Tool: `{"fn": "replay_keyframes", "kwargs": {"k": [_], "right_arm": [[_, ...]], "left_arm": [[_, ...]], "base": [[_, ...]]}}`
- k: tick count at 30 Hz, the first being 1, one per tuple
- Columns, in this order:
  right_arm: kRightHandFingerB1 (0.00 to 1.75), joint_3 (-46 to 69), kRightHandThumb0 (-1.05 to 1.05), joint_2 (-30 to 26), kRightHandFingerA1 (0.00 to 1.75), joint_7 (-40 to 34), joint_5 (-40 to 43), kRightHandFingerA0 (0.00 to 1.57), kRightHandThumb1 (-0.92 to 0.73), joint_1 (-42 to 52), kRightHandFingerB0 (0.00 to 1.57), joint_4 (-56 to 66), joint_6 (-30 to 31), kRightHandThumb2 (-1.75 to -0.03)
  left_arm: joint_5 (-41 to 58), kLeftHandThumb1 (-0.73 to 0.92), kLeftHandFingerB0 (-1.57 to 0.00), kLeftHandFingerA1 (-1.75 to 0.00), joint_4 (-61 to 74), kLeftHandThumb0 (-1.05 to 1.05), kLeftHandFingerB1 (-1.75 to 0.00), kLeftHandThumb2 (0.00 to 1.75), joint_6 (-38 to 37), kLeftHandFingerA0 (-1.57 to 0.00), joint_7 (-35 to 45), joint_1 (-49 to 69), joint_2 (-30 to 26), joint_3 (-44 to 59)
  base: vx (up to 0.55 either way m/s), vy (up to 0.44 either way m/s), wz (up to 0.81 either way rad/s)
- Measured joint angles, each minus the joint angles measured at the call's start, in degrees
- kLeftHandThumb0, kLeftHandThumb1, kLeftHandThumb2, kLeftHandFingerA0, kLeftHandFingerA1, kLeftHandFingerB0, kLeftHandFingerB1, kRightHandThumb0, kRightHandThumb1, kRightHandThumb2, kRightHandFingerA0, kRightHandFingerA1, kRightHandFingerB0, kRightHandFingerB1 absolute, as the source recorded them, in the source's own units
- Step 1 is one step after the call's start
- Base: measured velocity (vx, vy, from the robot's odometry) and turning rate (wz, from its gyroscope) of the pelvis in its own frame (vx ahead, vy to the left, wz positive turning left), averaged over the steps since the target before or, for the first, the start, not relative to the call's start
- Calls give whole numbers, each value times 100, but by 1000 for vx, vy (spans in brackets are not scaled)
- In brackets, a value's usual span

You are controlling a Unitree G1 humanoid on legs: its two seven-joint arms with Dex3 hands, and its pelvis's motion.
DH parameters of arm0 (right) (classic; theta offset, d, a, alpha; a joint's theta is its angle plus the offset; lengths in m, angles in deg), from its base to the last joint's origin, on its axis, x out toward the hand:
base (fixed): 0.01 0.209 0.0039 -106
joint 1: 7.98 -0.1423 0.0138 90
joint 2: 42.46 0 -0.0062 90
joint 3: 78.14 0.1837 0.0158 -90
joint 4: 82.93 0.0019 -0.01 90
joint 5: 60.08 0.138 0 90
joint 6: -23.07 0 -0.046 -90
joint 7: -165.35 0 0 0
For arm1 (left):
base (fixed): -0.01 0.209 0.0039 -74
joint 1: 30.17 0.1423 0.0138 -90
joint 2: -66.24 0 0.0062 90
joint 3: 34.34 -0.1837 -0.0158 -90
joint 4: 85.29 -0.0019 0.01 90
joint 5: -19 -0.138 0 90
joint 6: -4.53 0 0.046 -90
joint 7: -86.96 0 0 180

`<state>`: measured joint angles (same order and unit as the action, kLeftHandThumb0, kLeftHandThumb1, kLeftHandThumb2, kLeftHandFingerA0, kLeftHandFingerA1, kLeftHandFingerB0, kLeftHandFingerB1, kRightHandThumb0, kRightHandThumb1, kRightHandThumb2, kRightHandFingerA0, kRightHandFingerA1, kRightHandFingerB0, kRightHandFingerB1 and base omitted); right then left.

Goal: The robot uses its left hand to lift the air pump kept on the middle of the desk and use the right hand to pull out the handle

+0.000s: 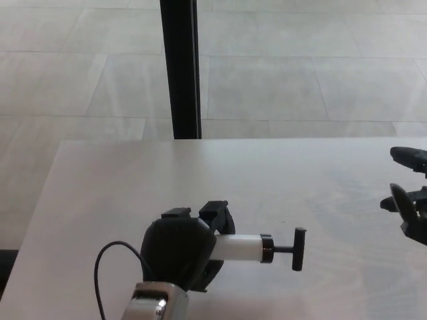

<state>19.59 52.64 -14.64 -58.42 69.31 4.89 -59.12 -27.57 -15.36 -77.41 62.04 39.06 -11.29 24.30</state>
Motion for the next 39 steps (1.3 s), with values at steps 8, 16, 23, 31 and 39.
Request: {"fn": "replay_keyframes", "kwargs": {"k": [8,16,23,31,39], "right_arm": [[40,-451,-57,125,89,-92,-226,52,-64,-170,46,224,551,-59],[39,-809,-56,127,107,-43,-407,59,-59,-343,43,259,1049,-58],[39,-989,-49,148,79,64,-440,64,-56,-450,39,245,1217,-57],[40,-1283,-45,150,83,233,-502,67,-57,-436,46,56,1191,-56],[41,-1405,-44,150,83,355,-570,64,-57,-370,51,-10,1110,-57]], "left_arm": [[55,54,-74,-175,-6,0,-155,112,-75,-83,-58,-113,100,243],[56,52,-77,-175,-8,-1,-153,114,-126,-84,-77,-115,111,322],[54,54,-76,-175,-53,0,-150,113,-196,-79,-154,-115,151,313],[99,49,-98,-140,31,3,-123,116,-195,-115,-138,-189,374,458],[189,47,-79,-173,102,1,-143,127,-194,-87,-132,-332,554,597]], "base": [[0,0,0],[0,0,0],[0,0,0],[0,0,0],[0,0,0]]}}
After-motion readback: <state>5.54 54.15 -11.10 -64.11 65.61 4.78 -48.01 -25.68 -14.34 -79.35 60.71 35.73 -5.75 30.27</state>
